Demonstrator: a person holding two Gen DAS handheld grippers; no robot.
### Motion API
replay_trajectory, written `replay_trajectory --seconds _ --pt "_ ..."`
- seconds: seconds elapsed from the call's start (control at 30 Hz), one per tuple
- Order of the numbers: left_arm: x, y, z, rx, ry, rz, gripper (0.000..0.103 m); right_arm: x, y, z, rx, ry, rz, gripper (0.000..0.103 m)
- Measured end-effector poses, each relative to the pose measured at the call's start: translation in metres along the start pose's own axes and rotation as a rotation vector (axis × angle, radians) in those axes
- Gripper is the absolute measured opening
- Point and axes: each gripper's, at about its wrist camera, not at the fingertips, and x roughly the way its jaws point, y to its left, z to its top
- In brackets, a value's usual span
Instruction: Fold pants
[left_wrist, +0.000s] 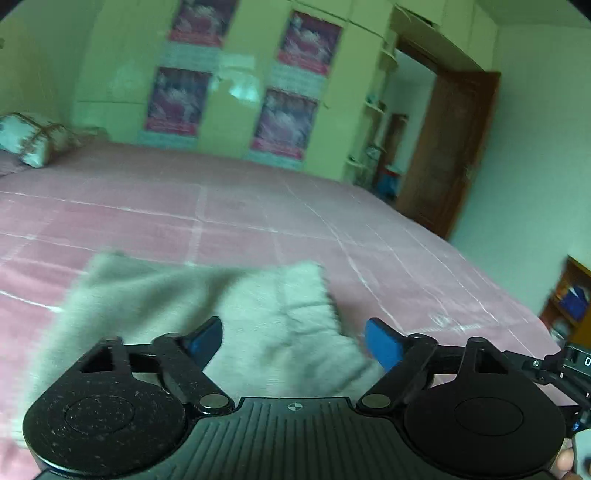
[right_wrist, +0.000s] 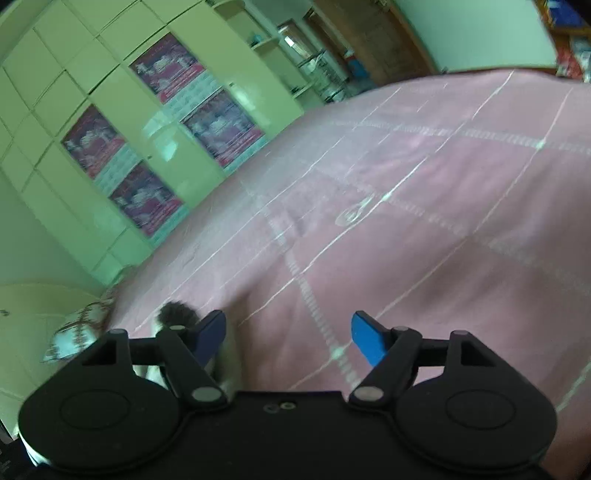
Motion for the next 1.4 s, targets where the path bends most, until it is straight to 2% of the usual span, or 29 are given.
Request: replay_trajectory --seconds 0.1,0.2,0.3,0.37,0.53,0.63,0.7,0.8,0.93,1.13,1.27,1.4 --pt "-0.017 0.027 -0.005 -0.037 0.007 0.052 0.084 0.014 0.018 -0.012 0.013 0.057 0.117 0.068" --pt "-0.037 0.058 -0.013 -0.057 0.015 0.103 0.084 0.032 0.036 -0.023 0.039 0.123 0.177 0.067" --pt "-0.044 0.085 -0.022 -0.085 0.024 0.143 0.084 0.049 0.055 -0.033 0.013 0.155 0.187 0.063" --pt "-0.047 0.103 -0.03 -0.102 0.03 0.165 0.084 0.059 0.063 -0.037 0.031 0.187 0.21 0.054" --pt "-0.041 0.132 -0.041 -0.083 0.061 0.19 0.084 0.074 0.074 -0.044 0.039 0.228 0.171 0.053" --pt "-0.043 0.138 -0.047 -0.047 0.09 0.197 0.084 0.07 0.08 -0.044 0.037 0.181 0.143 0.048" --pt "-0.044 0.144 -0.046 -0.073 0.079 0.194 0.084 0.067 0.081 -0.042 0.06 0.157 0.171 0.047" --pt "-0.035 0.148 -0.045 -0.077 0.112 0.202 0.084 0.075 0.086 -0.044 0.054 0.2 0.194 0.045" --pt "-0.03 0.147 -0.047 -0.051 0.167 0.213 0.083 0.098 0.089 -0.047 0.055 0.254 0.109 0.041" --pt "-0.016 0.156 -0.048 -0.014 0.227 0.303 0.083 0.109 0.09 -0.043 0.08 0.279 0.109 0.04" --pt "-0.011 0.157 -0.048 -0.047 0.199 0.254 0.083 0.103 0.083 -0.047 0.087 0.273 0.135 0.038" --pt "0.0 0.154 -0.053 -0.028 0.187 0.308 0.083 0.099 0.065 -0.045 0.219 0.264 0.172 0.034"
